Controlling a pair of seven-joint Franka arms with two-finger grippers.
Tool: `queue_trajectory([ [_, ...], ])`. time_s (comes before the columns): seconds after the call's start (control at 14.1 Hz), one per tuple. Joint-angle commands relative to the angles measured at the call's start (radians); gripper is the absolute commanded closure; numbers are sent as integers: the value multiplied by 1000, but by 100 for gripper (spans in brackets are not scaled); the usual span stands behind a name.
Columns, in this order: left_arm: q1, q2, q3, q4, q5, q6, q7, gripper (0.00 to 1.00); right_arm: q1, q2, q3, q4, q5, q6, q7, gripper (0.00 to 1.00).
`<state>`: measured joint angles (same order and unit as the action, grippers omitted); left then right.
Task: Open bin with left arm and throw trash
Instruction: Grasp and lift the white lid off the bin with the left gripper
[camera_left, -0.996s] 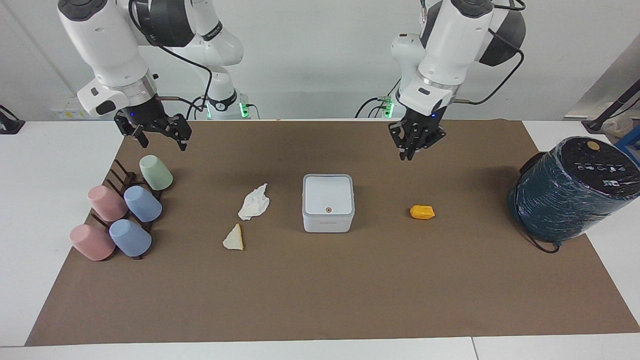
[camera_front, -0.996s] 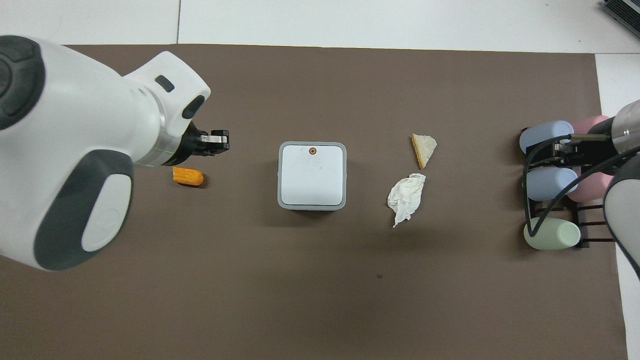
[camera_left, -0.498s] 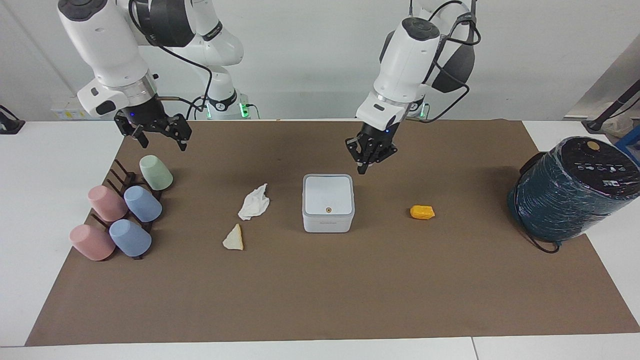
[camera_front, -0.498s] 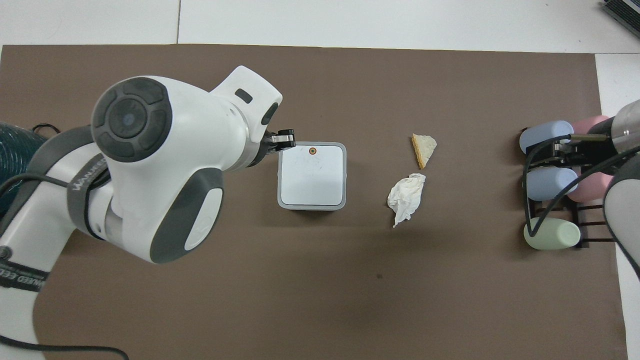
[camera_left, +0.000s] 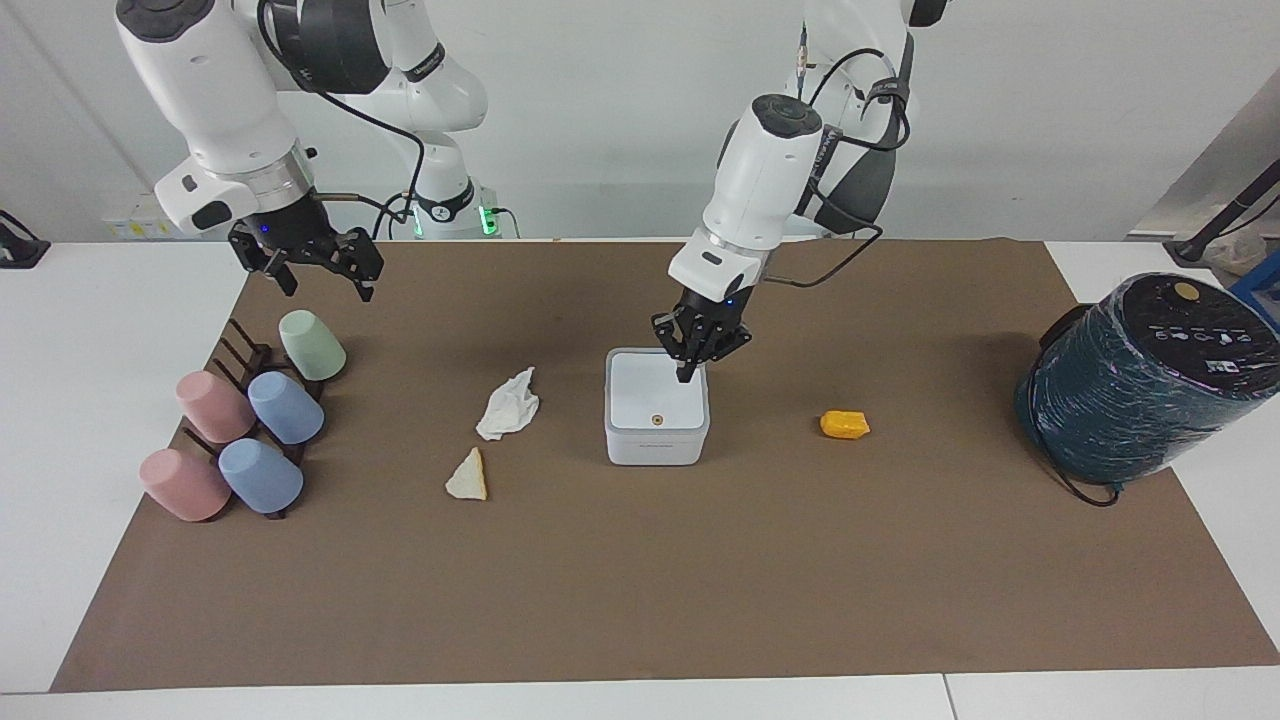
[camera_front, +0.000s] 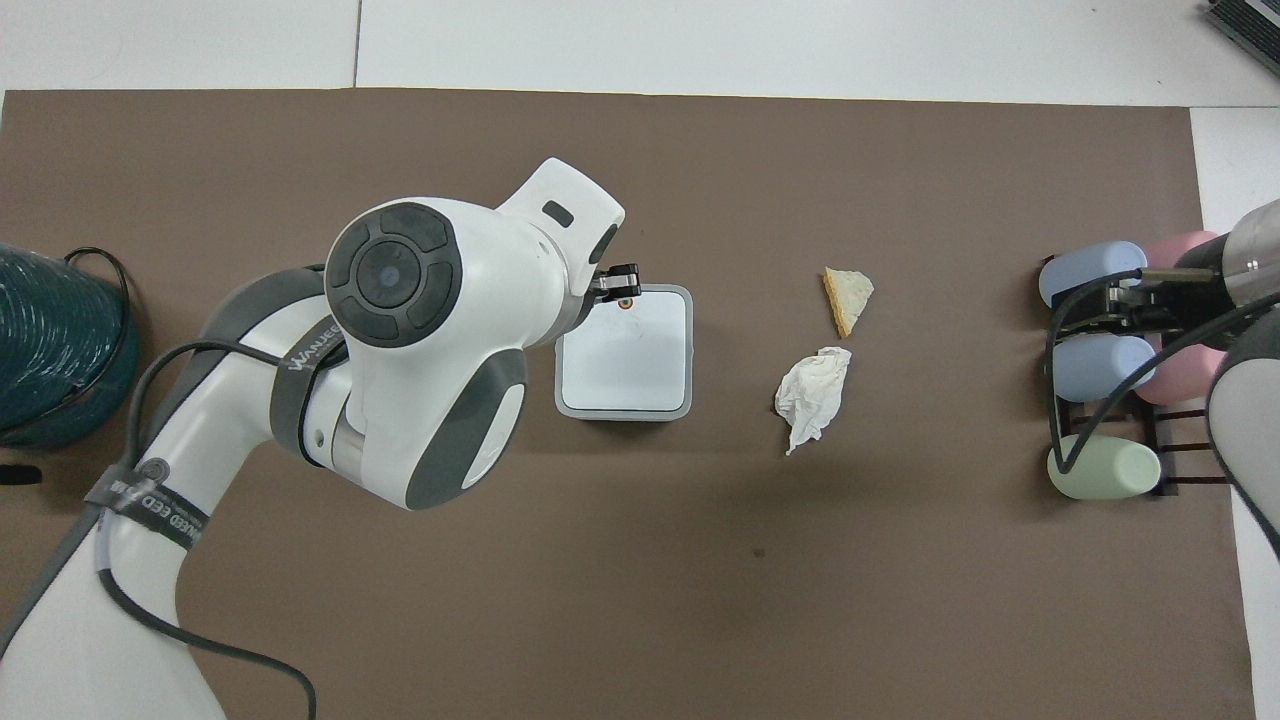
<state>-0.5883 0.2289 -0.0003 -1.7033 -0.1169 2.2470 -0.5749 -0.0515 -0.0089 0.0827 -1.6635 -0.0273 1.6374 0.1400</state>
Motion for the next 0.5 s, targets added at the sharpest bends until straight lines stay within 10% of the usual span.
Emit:
queue_trajectory([
  [0.0, -28, 16, 16, -50, -14, 66, -11, 100, -11, -5, 8, -4, -5, -10, -17, 0],
  [0.43, -65, 95, 17, -70, -14, 178, -69, 100, -34, -3, 3, -2, -5, -5, -14, 0],
])
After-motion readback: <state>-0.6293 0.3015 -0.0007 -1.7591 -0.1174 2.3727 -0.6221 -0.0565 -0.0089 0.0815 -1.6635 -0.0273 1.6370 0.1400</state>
